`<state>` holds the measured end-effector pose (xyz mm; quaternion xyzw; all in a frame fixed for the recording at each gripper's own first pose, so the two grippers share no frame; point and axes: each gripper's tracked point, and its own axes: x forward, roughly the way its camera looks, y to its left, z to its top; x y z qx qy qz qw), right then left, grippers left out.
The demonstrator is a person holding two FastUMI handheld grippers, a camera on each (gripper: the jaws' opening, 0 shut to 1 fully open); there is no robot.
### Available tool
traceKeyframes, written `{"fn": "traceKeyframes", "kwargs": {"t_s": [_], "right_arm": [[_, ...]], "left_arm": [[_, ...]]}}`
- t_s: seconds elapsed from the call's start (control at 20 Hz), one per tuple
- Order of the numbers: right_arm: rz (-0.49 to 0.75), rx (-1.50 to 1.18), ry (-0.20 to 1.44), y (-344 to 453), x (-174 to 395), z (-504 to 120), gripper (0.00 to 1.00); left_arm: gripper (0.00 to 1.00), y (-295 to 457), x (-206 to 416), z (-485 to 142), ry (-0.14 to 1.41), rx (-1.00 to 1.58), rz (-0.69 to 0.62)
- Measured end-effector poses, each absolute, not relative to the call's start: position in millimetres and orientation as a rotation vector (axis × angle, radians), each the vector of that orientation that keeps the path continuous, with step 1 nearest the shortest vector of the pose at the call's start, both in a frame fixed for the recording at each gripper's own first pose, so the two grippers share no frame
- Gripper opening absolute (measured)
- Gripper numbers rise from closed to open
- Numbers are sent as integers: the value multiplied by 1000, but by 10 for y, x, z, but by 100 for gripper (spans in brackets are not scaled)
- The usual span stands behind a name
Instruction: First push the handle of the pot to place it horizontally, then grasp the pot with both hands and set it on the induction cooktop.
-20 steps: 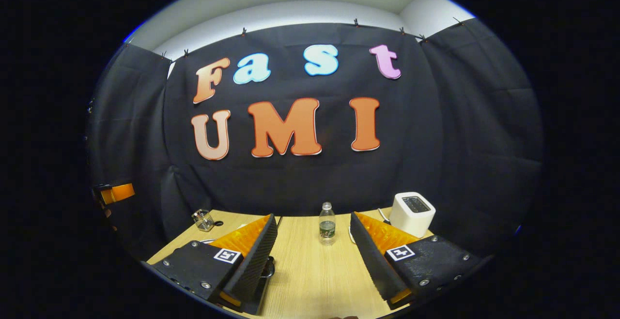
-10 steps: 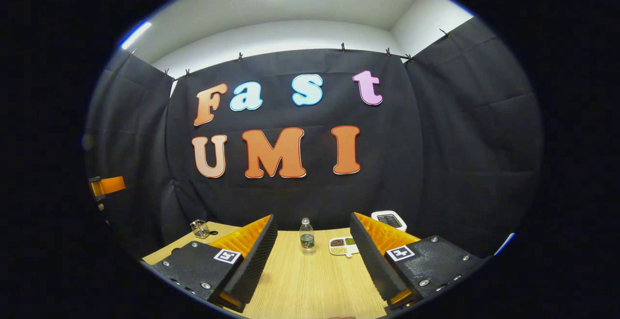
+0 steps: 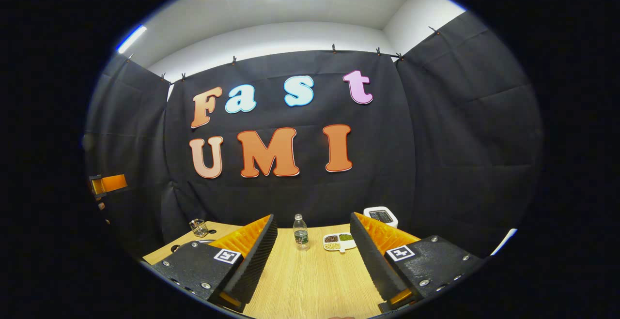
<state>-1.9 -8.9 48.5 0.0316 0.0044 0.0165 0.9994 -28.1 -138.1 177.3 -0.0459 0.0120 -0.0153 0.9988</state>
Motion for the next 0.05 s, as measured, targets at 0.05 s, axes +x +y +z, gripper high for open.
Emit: {"fn": "traceKeyframes", "kwargs": {"t_s": [0.05], "right_arm": [[35, 63, 7, -86, -28, 478, 94]], "left_arm": [[97, -1402, -272, 1771, 26, -86, -35]]}}
